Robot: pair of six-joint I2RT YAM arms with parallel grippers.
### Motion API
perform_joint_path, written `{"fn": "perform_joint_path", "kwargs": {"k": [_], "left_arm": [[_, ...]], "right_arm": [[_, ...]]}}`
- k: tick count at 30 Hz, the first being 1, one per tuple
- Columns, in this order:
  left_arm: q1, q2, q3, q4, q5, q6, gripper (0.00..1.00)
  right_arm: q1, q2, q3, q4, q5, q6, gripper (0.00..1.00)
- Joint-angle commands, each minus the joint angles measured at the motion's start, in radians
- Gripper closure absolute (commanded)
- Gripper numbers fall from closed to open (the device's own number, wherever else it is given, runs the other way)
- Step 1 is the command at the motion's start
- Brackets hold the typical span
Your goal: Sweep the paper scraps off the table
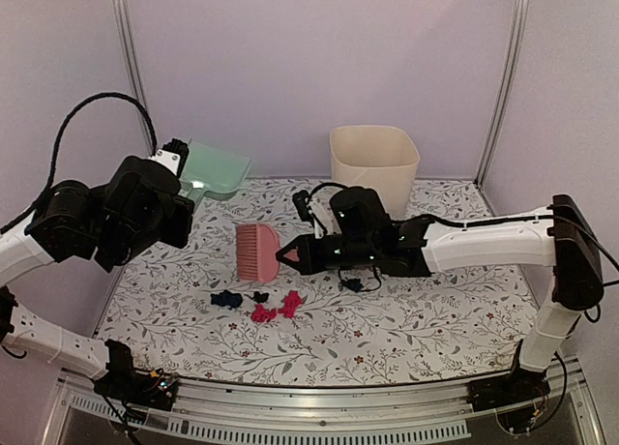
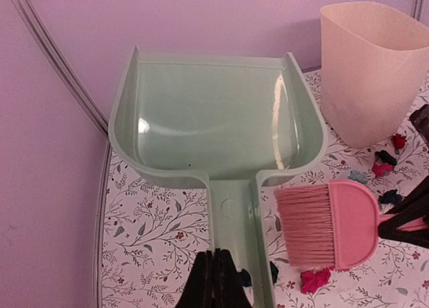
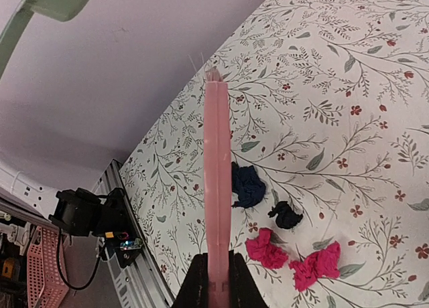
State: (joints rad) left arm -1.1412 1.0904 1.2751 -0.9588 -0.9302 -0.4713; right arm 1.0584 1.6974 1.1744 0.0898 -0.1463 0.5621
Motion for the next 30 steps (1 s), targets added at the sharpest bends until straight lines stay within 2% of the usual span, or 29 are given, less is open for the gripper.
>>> {"fn": "perform_joint_path", "kwargs": {"k": [1, 8, 11, 14, 20, 30], "left_arm": [[-0.011, -0.035, -0.039, -0.120, -0.031, -0.149, 1.00], [-0.010, -0.082, -0.077, -0.179, -0.057, -0.218, 1.00], [-0.010, -0.092, -0.098, -0.172, -0.060, -0.219, 1.00], [-0.009, -0.092, -0.110, -0.167, -0.059, -0.217, 1.00], [-0.010, -0.078, -0.120, -0.148, -0.048, -0.205, 1.00], [-0.010, -0.004, -0.140, -0.054, 0.020, -0.146, 1.00]], "right_arm": [[0.025, 0.227, 0.192, 0.066, -0.150, 0.047, 1.00], [0.030, 0.517, 0.449, 0.040, -0.173, 0.133, 1.00], [0.028, 0.587, 0.529, -0.005, -0.142, 0.162, 1.00], [0.022, 0.631, 0.540, -0.072, -0.091, 0.172, 1.00], [0.017, 0.536, 0.366, -0.129, 0.058, 0.161, 1.00], [0.017, 0.210, -0.019, -0.164, 0.140, 0.113, 1.00]]}}
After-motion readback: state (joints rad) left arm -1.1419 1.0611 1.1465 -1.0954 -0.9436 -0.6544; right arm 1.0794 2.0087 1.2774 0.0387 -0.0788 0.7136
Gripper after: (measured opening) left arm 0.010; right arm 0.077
